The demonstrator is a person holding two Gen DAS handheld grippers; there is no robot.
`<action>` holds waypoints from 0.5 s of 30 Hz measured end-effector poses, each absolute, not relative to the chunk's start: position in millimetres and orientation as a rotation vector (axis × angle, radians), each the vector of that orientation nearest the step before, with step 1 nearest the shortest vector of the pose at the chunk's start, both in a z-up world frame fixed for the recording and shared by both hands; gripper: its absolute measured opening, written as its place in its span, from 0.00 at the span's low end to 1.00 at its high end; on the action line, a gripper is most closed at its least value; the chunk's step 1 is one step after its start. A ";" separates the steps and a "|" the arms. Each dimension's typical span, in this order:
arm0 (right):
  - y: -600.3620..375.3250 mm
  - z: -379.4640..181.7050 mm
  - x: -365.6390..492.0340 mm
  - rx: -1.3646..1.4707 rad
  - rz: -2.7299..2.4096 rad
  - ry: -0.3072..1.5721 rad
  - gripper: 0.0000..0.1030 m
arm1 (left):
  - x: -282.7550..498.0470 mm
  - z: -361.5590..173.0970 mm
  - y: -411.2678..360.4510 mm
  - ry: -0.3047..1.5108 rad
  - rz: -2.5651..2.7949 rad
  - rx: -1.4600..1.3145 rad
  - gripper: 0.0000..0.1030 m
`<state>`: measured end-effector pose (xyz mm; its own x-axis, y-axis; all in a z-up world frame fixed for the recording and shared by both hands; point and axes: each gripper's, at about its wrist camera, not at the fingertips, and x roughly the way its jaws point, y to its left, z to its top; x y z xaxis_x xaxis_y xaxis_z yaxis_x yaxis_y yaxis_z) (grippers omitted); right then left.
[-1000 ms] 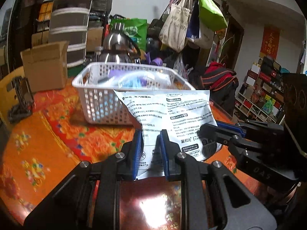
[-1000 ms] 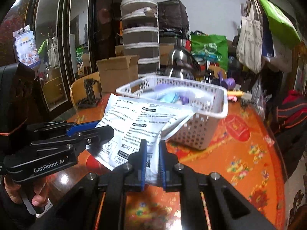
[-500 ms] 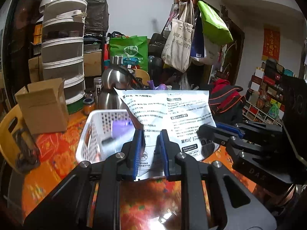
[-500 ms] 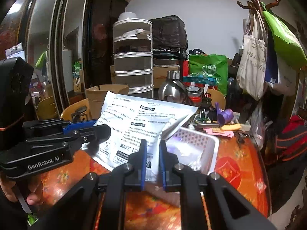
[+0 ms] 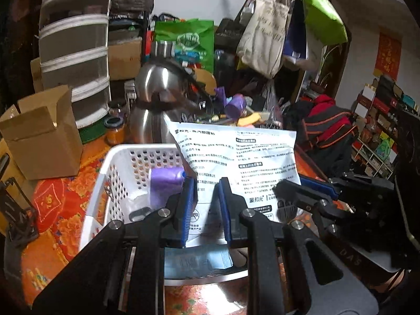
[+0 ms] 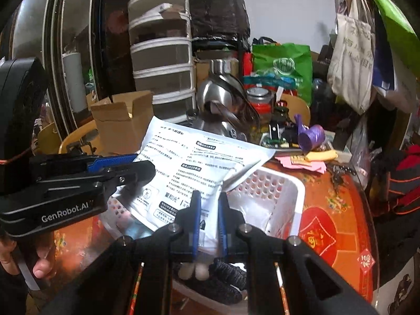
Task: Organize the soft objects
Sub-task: 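Lower the instruction sheet into the basket and open both grippers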
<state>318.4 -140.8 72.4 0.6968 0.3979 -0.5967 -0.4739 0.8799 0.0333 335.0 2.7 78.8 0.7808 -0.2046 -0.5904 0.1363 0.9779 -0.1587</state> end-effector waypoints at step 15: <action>-154.8 40.2 324.7 -0.143 0.328 0.701 0.87 | 338.6 40.1 9.8 0.661 -0.123 -0.096 0.88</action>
<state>324.7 -154.8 40.1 0.7156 0.2479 -0.6531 -0.3432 0.9391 -0.0197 338.6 9.8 40.1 0.7828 -0.1437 -0.6054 0.0829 0.9884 -0.1275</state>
